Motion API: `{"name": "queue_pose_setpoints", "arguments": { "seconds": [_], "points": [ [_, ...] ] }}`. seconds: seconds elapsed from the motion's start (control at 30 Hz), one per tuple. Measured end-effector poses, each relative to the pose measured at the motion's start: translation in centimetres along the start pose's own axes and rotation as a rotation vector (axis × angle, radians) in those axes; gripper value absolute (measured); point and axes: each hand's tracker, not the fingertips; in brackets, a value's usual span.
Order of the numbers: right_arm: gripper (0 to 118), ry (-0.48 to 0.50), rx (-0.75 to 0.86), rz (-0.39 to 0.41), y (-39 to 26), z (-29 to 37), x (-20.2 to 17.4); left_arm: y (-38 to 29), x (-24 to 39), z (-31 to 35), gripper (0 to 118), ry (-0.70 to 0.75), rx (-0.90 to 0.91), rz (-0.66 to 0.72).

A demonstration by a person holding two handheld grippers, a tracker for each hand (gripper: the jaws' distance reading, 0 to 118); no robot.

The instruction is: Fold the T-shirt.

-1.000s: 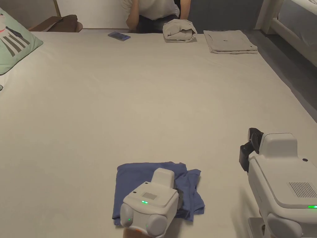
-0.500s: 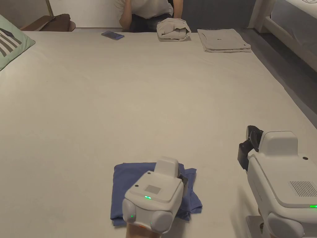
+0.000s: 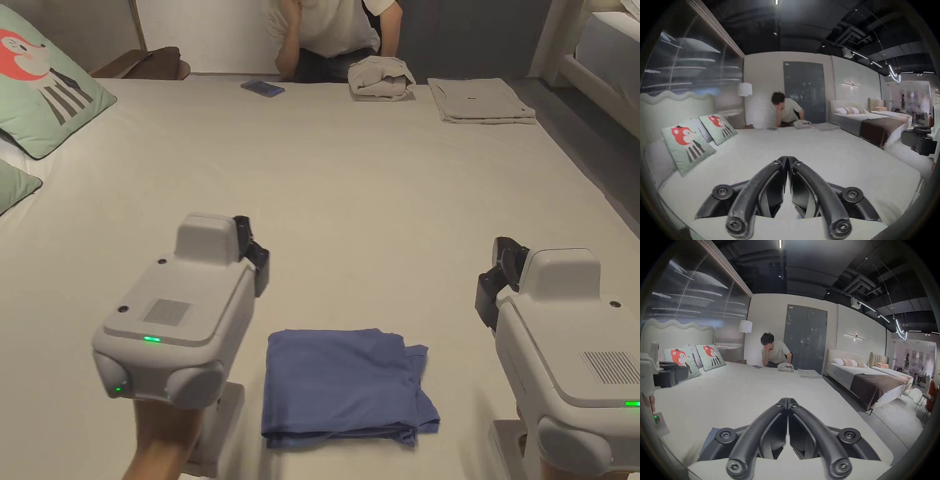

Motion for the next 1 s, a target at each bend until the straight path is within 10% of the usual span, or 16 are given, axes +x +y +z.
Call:
{"name": "queue_pose_setpoints", "arguments": {
  "seconds": [0.43, 1.0],
  "points": [
    [0, 0.06, -0.024, 0.007, -0.7, -0.7, -2.7, -1.4, -5.9, 1.6, 0, 0.126, -0.023, 0.028],
    [0, 0.194, -0.55, -0.007, -15.5, -6.2, -8.1, -3.4, -6.1, 1.3, 0, 0.099, -0.092, 0.07]
  ]
}}
